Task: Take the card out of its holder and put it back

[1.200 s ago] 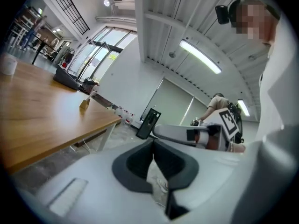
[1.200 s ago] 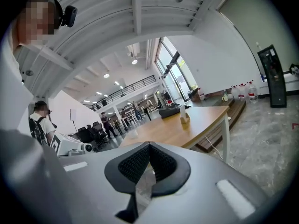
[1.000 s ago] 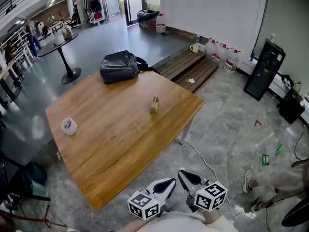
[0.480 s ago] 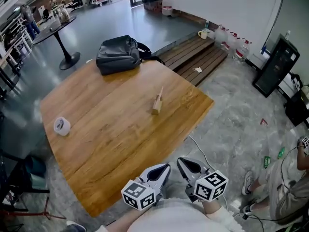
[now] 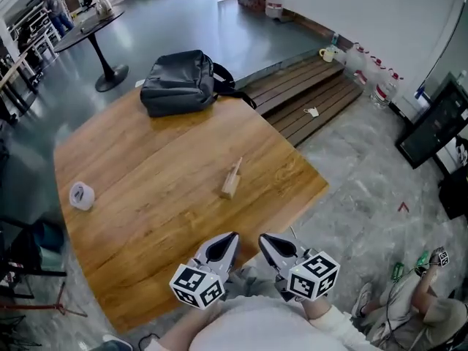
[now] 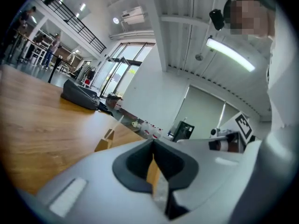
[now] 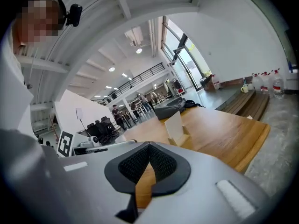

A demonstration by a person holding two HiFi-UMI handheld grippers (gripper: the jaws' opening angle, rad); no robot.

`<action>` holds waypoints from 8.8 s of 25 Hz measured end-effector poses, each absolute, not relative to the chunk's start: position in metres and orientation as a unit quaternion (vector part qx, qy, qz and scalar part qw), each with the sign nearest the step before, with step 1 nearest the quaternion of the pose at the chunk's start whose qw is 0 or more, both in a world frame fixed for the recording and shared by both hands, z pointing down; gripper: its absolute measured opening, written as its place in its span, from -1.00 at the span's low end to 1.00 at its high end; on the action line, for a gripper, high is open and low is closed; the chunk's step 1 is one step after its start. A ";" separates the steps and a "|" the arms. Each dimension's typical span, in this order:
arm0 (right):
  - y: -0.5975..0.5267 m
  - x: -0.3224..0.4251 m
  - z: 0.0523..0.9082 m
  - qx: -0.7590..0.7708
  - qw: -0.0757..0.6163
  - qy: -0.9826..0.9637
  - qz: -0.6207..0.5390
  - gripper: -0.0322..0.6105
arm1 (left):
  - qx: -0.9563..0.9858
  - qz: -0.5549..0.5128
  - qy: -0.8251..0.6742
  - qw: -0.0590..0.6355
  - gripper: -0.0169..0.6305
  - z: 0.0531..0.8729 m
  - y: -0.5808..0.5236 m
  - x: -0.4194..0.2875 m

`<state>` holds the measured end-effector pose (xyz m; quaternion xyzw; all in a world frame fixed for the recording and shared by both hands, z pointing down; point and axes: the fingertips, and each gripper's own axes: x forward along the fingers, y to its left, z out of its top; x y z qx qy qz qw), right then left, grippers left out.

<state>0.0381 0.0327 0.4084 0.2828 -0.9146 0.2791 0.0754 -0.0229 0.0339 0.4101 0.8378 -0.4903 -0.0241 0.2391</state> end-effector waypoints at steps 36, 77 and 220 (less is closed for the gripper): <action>-0.025 0.012 0.478 0.269 0.095 -0.866 0.410 -0.91 | 0.812 0.115 -0.557 0.128 -0.69 0.459 -0.092 -0.066; -0.029 0.021 0.481 0.268 0.089 -0.857 0.430 -0.91 | 0.777 0.207 -0.593 -0.042 -0.89 0.441 -0.116 -0.055; -0.020 0.014 0.466 0.271 0.125 -0.863 0.409 -0.91 | 0.818 0.089 -0.564 -0.064 -0.89 0.394 -0.107 -0.057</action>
